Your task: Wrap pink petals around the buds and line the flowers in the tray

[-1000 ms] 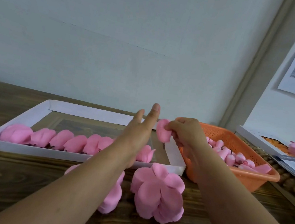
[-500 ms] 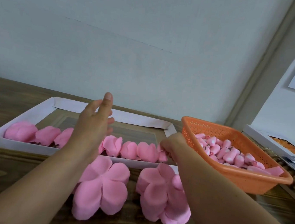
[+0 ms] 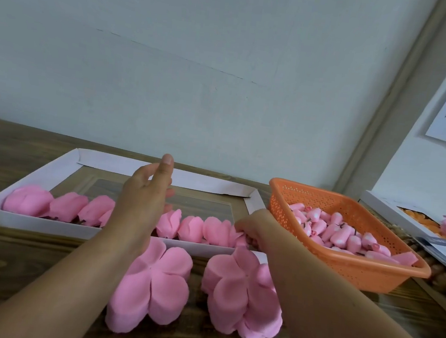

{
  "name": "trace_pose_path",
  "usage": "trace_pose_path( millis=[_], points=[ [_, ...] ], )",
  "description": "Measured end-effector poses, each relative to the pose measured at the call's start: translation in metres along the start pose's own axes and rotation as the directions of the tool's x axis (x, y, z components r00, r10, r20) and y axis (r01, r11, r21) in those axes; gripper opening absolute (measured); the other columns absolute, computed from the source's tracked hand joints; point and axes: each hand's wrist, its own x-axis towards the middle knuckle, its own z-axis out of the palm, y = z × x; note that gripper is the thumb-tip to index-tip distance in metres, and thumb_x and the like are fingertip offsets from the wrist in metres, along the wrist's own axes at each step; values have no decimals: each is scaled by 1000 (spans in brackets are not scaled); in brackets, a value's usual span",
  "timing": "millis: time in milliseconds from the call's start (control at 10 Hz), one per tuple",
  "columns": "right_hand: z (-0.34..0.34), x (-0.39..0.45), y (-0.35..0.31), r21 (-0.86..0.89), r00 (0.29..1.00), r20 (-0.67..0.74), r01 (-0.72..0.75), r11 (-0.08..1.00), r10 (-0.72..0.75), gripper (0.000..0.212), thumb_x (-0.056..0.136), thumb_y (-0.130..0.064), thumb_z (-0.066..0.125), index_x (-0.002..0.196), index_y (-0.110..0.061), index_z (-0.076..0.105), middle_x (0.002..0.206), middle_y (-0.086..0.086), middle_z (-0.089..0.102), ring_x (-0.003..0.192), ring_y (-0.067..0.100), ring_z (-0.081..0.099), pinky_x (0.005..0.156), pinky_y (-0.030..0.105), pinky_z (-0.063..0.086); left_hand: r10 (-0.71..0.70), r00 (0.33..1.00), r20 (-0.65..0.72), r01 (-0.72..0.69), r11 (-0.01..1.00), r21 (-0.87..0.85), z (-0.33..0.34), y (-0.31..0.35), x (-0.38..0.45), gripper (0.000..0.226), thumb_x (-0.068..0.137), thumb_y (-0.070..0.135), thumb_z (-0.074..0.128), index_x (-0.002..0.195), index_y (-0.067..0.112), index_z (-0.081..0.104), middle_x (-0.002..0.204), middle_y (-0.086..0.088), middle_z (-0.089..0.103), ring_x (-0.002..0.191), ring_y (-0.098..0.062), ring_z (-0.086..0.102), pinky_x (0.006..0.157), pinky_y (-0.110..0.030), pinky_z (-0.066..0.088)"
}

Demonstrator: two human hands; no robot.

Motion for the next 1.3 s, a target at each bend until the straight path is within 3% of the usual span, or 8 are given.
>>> trace_pose_path(
  millis=[200, 300, 400, 500, 700, 1000, 1200, 1300],
  points=[
    [-1, 5, -2, -198, 997, 29, 75, 977, -70, 18, 89, -9, 55, 72, -13, 50, 74, 5, 56, 56, 15, 50, 48, 17, 42, -8, 1000, -5, 8, 1000, -11, -2, 1, 0, 35, 90, 57, 47, 111, 30, 50, 99, 9, 59, 95, -9, 62, 70, -29, 49],
    [-1, -3, -15, -727, 978, 103, 199, 657, -182, 17, 95, -12, 44, 82, -15, 54, 98, 7, 67, 71, 20, 50, 53, 24, 33, -10, 1000, -5, 10, 1000, -21, -3, -1, 1, 36, 89, 57, 47, 111, 29, 49, 98, 9, 59, 96, -10, 62, 71, -29, 49],
    [0, -3, -11, -730, 988, 60, 141, 669, -144, 18, 94, -11, 46, 102, -12, 62, 107, 10, 67, 73, 20, 51, 49, 21, 33, -9, 1000, 6, 9, 1000, -6, -2, -1, 0, 38, 87, 59, 47, 111, 29, 48, 98, 8, 58, 96, -11, 61, 71, -29, 50],
    [7, 4, -2, -135, 998, -9, 55, 989, -57, 13, 85, -9, 59, 94, -17, 58, 106, 15, 66, 58, 14, 53, 39, 11, 40, -10, 1000, 17, 10, 1000, 6, -1, -4, 0, 38, 87, 60, 46, 110, 30, 49, 97, 10, 59, 96, -9, 61, 75, -30, 50],
    [5, -11, -6, -665, 981, -81, 79, 743, -176, 21, 91, -9, 49, 108, -10, 60, 101, 7, 65, 85, 26, 59, 58, 25, 39, -1, 999, 34, 0, 999, 32, 1, -7, -2, 29, 89, 57, 46, 102, 32, 50, 98, 9, 59, 93, -9, 62, 84, -36, 51],
    [0, -24, -3, -508, 972, -82, 150, 848, -221, 29, 87, -9, 61, 113, 1, 58, 104, 16, 63, 55, 10, 48, 30, 9, 33, 13, 999, 41, -14, 999, 29, 4, -5, -6, 27, 91, 56, 47, 101, 31, 50, 97, 8, 59, 91, -9, 61, 71, -28, 50],
    [-17, -52, 0, -233, 873, -315, 308, 922, -371, 27, 88, -16, 55, 111, -5, 62, 112, -1, 62, 84, 24, 64, 68, 27, 49, 5, 997, 74, -7, 1000, 29, 9, 10, -18, 31, 92, 55, 46, 107, 27, 51, 104, 3, 61, 96, -11, 63, 75, -30, 51],
    [-37, -94, 9, -17, 782, -397, 517, 856, -480, 20, 84, -14, 64, 101, -5, 67, 77, -3, 63, 58, 14, 55, 53, 20, 42, 58, 996, 73, -56, 998, -33, 5, 29, -25, 33, 91, 56, 45, 101, 27, 55, 106, 1, 64, 95, -12, 65, 73, -28, 52]
  ],
)
